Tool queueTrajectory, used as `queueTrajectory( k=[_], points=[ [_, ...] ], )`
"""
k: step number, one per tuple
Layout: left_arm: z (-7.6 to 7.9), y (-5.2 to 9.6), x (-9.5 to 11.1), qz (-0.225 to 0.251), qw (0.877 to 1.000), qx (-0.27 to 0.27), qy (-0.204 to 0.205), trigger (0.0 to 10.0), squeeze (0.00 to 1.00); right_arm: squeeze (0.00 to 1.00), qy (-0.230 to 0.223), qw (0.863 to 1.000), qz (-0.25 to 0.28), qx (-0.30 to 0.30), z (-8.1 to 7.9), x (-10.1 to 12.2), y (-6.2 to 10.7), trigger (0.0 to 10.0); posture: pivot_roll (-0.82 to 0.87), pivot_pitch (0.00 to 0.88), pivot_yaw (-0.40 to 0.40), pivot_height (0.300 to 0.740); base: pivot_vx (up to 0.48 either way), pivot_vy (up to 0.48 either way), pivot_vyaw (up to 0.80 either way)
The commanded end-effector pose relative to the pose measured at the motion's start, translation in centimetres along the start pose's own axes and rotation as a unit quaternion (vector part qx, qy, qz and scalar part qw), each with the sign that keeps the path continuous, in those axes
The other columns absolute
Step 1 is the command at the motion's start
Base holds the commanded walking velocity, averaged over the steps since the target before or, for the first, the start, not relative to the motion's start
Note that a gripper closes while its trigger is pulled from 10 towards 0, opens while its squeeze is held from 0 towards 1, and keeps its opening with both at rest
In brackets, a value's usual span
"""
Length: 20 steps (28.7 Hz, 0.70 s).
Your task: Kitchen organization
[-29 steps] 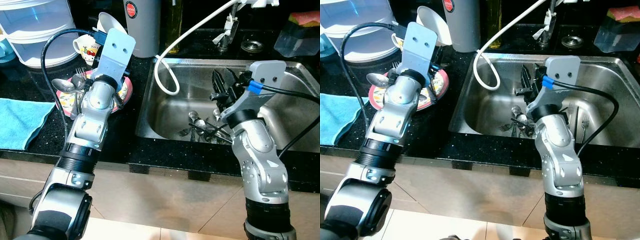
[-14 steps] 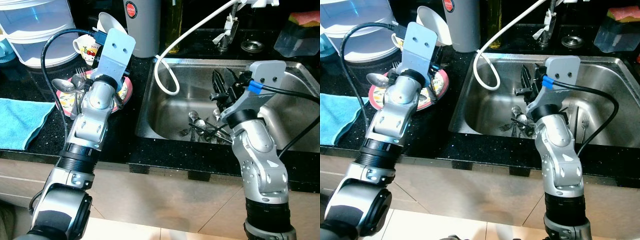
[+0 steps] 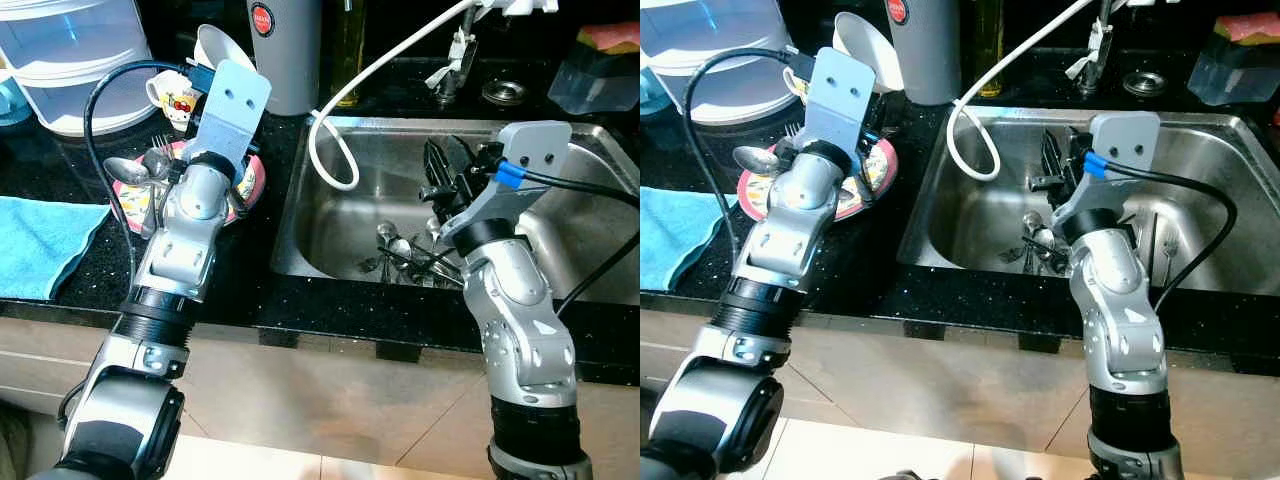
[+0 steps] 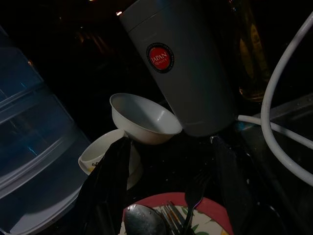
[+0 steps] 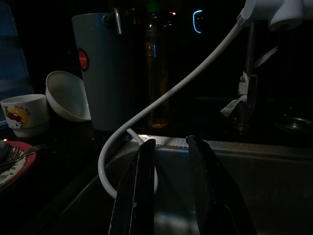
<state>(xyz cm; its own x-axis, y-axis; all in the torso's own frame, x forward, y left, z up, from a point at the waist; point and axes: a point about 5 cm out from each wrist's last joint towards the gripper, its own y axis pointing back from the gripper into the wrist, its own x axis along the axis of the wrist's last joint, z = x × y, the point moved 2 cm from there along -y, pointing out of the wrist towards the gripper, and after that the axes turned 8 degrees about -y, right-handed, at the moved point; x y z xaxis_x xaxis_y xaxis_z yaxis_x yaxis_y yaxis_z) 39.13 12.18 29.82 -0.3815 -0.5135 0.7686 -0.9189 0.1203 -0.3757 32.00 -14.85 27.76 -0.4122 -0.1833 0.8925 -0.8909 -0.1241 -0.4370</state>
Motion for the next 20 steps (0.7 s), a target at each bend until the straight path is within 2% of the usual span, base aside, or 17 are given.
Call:
queueTrajectory(
  k=[1,20],
  points=[
    [0.41,-0.03,-0.08,-0.001,1.0,-0.004,0.001,10.0,0.0,0.0,0.002,1.0,0.002,0.008,-0.27,0.0,-0.1,10.0,0.02,0.082,0.081,0.74,0.0,0.0,0.0],
    [0.45,0.03,-0.26,-0.003,1.0,-0.005,0.001,10.0,0.0,0.0,0.001,1.0,0.002,0.007,-0.25,-0.05,-0.04,10.0,0.02,0.091,0.081,0.74,0.0,0.0,0.0]
  ],
)
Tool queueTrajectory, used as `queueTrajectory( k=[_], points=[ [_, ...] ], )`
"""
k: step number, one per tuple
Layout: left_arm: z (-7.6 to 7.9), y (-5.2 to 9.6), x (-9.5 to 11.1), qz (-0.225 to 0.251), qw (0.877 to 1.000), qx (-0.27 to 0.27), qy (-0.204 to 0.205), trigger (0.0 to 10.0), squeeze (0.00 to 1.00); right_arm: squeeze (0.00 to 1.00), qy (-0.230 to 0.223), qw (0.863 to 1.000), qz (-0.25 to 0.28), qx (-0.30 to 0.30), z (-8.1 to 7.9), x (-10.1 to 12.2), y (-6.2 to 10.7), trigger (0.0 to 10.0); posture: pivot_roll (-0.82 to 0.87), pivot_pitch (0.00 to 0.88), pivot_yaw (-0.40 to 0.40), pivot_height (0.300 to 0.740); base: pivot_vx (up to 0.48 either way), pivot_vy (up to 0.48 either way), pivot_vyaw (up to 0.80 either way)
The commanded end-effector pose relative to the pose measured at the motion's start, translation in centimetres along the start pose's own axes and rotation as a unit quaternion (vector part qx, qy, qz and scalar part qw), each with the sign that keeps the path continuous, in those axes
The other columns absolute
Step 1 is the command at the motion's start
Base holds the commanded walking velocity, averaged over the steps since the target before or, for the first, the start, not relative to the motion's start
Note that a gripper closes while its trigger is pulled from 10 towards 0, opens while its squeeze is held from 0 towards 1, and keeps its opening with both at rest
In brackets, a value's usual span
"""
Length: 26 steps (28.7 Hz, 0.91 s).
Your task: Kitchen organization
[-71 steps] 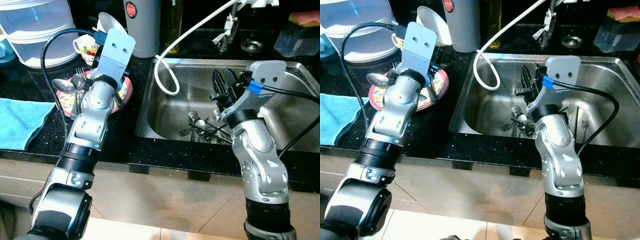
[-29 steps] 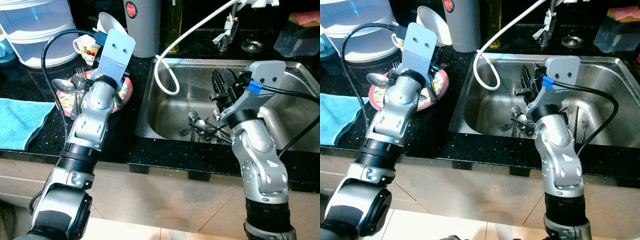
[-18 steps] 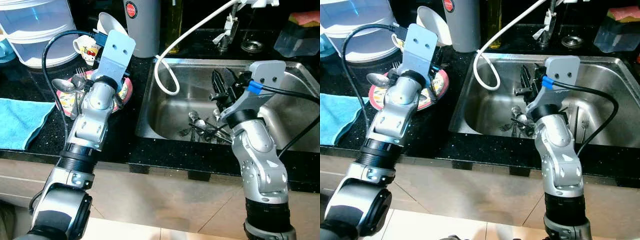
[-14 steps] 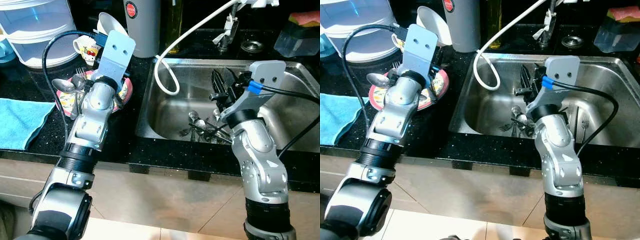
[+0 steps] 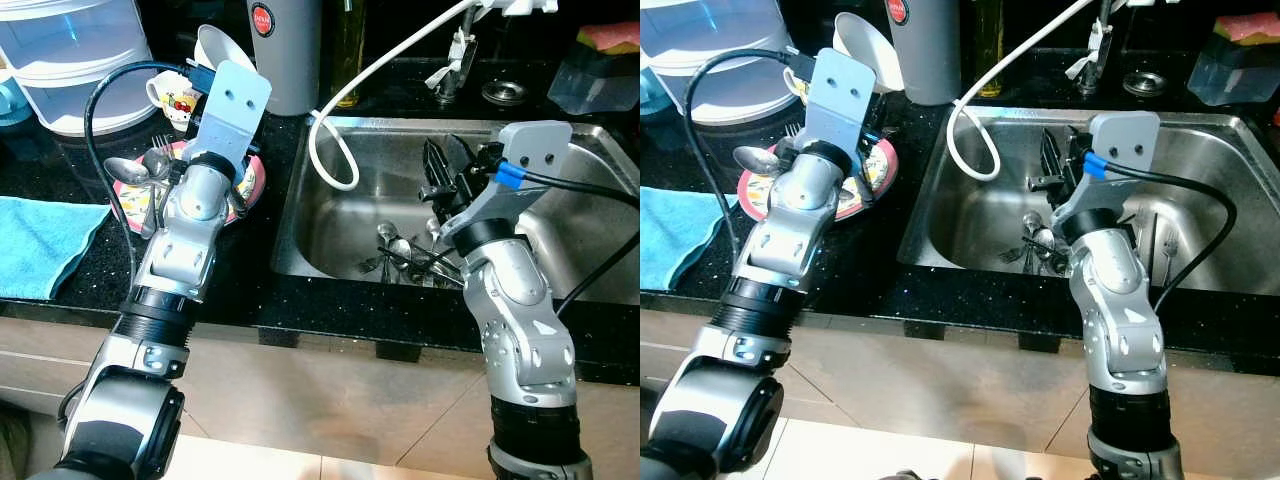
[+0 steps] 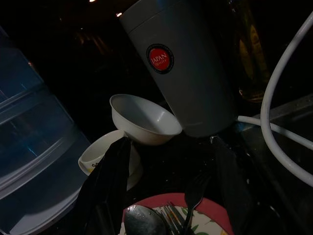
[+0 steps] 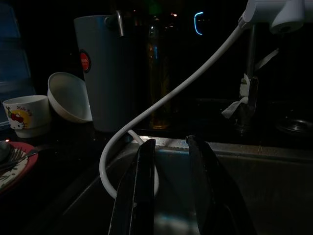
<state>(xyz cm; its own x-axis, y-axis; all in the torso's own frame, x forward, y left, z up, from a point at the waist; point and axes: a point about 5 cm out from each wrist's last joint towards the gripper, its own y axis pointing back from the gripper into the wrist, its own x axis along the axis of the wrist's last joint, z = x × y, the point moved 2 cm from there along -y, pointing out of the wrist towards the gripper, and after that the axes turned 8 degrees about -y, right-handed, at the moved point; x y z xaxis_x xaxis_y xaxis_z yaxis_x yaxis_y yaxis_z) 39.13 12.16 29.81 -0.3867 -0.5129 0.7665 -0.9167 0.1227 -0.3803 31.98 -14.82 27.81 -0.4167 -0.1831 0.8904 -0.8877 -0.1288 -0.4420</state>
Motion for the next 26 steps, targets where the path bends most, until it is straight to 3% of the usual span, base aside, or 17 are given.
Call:
queueTrajectory(
  k=[1,26],
  points=[
    [0.41,0.05,-0.27,-0.006,1.0,-0.005,0.0,10.0,0.0,0.0,0.001,1.0,0.0,0.004,-0.21,-0.09,-0.04,10.0,0.03,0.092,0.081,0.74,0.0,0.0,0.0],
    [0.32,0.04,-0.37,-0.011,1.0,-0.003,0.0,10.0,0.0,0.0,-0.001,1.0,-0.001,0.002,-0.21,-0.11,-0.1,10.0,0.03,0.107,0.081,0.74,0.0,0.0,0.0]
  ],
)
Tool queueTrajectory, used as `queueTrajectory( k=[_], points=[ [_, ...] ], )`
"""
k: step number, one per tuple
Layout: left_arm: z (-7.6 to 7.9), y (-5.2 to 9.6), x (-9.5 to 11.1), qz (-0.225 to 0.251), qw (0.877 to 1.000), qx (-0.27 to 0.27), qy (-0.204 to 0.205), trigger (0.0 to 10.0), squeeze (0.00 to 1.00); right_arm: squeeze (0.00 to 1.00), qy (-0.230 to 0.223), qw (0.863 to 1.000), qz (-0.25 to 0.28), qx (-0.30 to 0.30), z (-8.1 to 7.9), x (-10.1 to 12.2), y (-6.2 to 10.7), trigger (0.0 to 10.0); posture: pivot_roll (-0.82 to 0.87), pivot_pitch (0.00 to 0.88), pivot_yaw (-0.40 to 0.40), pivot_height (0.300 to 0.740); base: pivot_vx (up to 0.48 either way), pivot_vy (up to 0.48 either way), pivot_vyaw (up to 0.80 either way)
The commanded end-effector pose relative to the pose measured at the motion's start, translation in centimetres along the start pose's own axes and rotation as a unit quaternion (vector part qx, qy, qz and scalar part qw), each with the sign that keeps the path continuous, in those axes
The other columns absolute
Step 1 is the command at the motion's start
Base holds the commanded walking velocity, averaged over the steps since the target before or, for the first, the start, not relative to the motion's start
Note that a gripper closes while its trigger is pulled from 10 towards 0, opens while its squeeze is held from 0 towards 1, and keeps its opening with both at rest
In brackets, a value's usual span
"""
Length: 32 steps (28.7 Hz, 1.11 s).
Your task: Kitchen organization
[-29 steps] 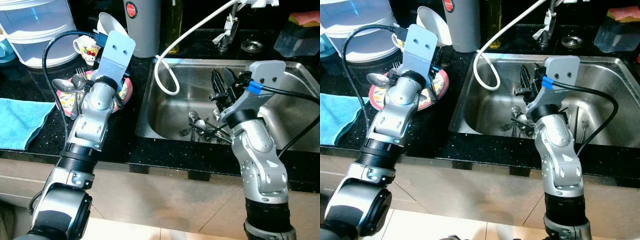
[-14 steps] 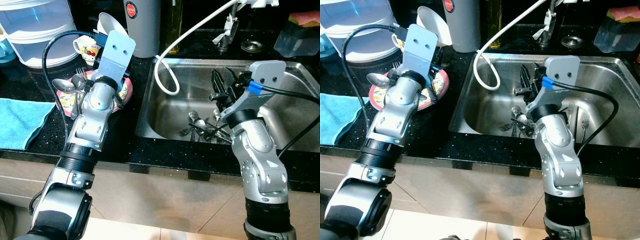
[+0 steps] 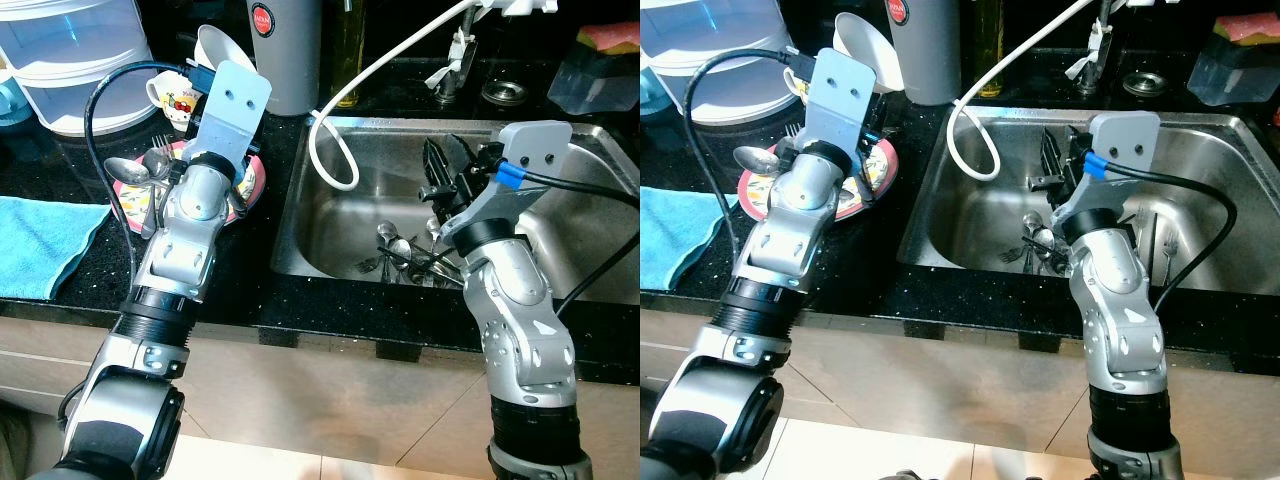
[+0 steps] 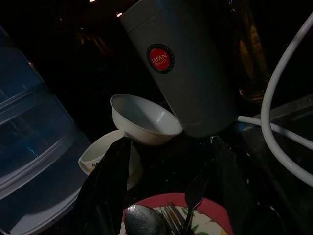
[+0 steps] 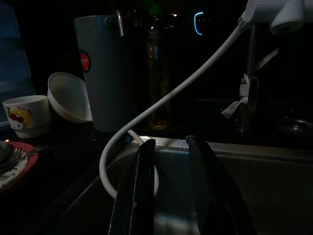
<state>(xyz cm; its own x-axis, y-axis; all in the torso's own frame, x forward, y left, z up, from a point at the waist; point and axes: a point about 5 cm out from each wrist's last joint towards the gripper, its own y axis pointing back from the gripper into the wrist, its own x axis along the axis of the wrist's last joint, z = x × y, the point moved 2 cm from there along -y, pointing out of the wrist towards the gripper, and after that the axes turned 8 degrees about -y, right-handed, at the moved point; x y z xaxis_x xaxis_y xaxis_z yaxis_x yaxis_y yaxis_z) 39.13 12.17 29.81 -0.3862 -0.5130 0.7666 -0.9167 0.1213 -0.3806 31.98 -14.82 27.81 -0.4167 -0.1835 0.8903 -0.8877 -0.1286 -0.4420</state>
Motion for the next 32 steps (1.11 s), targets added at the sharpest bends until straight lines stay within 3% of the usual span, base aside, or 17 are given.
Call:
queueTrajectory(
  k=[1,4,5,6,9,10,15,19,23,26,32],
  points=[
    [0.3,0.0,-0.4,-0.01,1.0,-0.003,0.0,10.0,0.0,0.0,-0.001,1.0,-0.001,0.003,-0.2,-0.1,-0.1,10.0,0.03,0.107,0.081,0.74,0.0,0.0,0.0],
    [-0.6,0.4,-2.1,-0.079,0.996,0.029,-0.006,10.0,0.0,0.0,0.0,1.0,-0.001,0.002,-0.2,-0.1,-0.1,10.0,0.03,0.108,0.085,0.74,0.0,0.0,0.0],
    [-0.6,0.4,-2.1,-0.079,0.996,0.029,-0.006,10.0,0.0,0.0,0.0,1.0,-0.001,0.002,-0.2,-0.1,-0.1,10.0,0.03,0.108,0.085,0.74,0.0,0.0,0.0],
    [-1.5,0.6,-3.3,-0.125,0.991,0.054,-0.007,10.0,0.0,0.0,0.0,1.0,-0.001,0.001,-0.2,-0.1,0.0,10.0,0.04,0.111,0.084,0.74,0.0,0.0,0.0],
    [-2.8,0.8,-4.3,-0.163,0.983,0.081,-0.015,10.0,0.0,0.0,0.001,1.0,-0.002,-0.001,0.0,-0.2,0.0,10.0,0.04,0.111,0.083,0.74,0.0,0.0,0.0],
    [-3.7,1.3,-5.4,-0.2,0.976,0.09,-0.014,10.0,0.0,0.0,0.003,1.0,-0.003,-0.003,0.2,-0.2,0.0,10.0,0.05,0.111,0.088,0.74,0.0,0.0,0.0],
    [-4.0,1.6,-5.9,-0.21,0.974,0.077,-0.025,10.0,0.0,0.0,0.006,1.0,0.0,-0.007,0.5,0.0,-0.1,10.0,0.05,0.111,0.086,0.74,0.0,0.0,0.0],
    [-4.0,0.9,-6.6,-0.262,0.961,0.072,0.044,10.0,0.0,0.0,0.01,1.0,0.003,-0.011,0.9,0.1,-0.2,10.0,0.05,0.111,0.082,0.74,0.0,0.0,0.0],
    [-4.2,0.5,-6.6,-0.269,0.958,0.082,0.052,10.0,0.0,0.0,0.011,1.0,0.003,-0.011,1.0,0.2,-0.2,10.0,0.05,0.11,0.079,0.74,0.0,0.0,0.0],
    [-4.0,0.3,-6.9,-0.291,0.949,0.091,0.076,10.0,0.0,0.0,0.014,1.0,0.004,-0.012,1.2,0.3,-0.2,10.0,0.05,0.106,0.073,0.74,0.0,0.0,0.0],
    [-4.2,-0.1,-6.5,-0.286,0.951,0.096,0.068,10.0,0.0,0.0,0.015,1.0,0.003,-0.007,1.1,0.2,-0.3,10.0,0.05,0.096,0.069,0.74,0.0,0.0,0.0]
  ],
)
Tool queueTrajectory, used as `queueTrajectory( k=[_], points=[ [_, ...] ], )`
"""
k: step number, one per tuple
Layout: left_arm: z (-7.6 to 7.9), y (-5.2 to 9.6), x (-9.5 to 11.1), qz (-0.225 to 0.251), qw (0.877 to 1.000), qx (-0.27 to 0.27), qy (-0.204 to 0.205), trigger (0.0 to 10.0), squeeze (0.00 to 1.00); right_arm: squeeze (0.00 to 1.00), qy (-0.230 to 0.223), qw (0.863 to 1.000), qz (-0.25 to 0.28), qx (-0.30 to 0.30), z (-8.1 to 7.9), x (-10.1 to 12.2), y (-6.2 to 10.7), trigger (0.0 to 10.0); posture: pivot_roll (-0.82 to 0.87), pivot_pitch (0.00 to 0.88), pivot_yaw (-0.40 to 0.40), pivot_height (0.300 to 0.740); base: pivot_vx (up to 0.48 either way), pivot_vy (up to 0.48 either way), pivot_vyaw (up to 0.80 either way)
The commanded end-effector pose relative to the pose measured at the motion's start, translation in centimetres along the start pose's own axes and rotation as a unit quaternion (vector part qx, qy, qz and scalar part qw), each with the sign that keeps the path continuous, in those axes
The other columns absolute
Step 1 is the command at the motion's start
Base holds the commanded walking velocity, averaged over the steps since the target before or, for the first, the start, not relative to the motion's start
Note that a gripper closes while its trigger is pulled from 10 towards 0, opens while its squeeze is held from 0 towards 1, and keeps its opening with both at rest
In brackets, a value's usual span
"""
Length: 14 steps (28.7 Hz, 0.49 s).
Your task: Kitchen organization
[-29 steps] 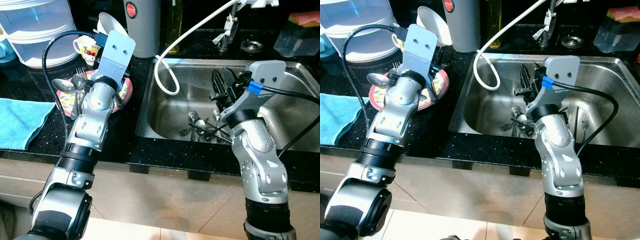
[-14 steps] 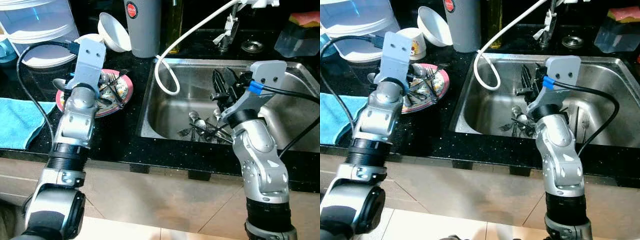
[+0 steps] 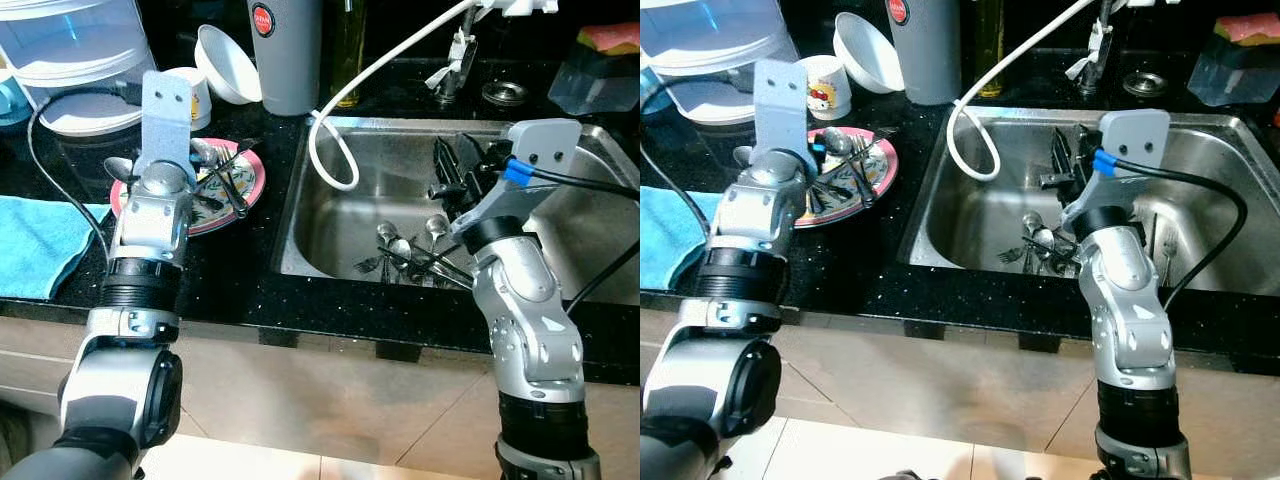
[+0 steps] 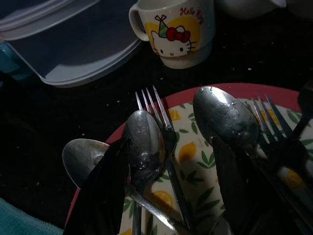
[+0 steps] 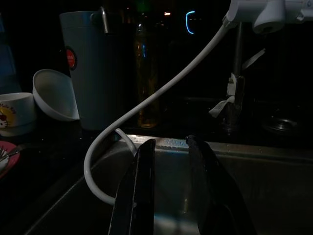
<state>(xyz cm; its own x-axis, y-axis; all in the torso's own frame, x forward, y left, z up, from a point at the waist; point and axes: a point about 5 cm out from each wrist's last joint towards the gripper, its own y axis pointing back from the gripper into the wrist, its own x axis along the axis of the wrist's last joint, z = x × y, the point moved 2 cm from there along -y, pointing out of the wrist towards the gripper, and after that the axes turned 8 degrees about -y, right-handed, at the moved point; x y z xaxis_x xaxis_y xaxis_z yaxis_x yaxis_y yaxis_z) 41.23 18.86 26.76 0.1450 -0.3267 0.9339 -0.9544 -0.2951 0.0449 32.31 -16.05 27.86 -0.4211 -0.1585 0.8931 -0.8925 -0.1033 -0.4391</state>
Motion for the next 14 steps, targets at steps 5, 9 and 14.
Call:
queueTrajectory(
  k=[5,9,14],
  points=[
    [-0.8,-0.2,0.0,-0.021,0.999,0.016,0.018,10.0,0.0,0.0,0.002,1.0,0.004,0.008,-0.3,0.1,-0.3,10.0,0.05,0.092,0.068,0.74,0.0,0.0,0.0],
    [-1.0,-0.2,-0.2,-0.027,0.999,0.023,0.023,10.0,0.0,0.0,0.002,1.0,0.004,0.01,-0.3,0.1,-0.4,10.0,0.05,0.085,0.066,0.74,0.0,0.0,0.0],
    [-0.8,0.1,-1.1,-0.042,0.999,0.024,0.02,10.0,0.0,0.0,0.002,1.0,0.005,0.013,-0.4,0.1,-0.4,10.0,0.05,0.08,0.068,0.74,0.0,0.0,0.0]
  ],
)
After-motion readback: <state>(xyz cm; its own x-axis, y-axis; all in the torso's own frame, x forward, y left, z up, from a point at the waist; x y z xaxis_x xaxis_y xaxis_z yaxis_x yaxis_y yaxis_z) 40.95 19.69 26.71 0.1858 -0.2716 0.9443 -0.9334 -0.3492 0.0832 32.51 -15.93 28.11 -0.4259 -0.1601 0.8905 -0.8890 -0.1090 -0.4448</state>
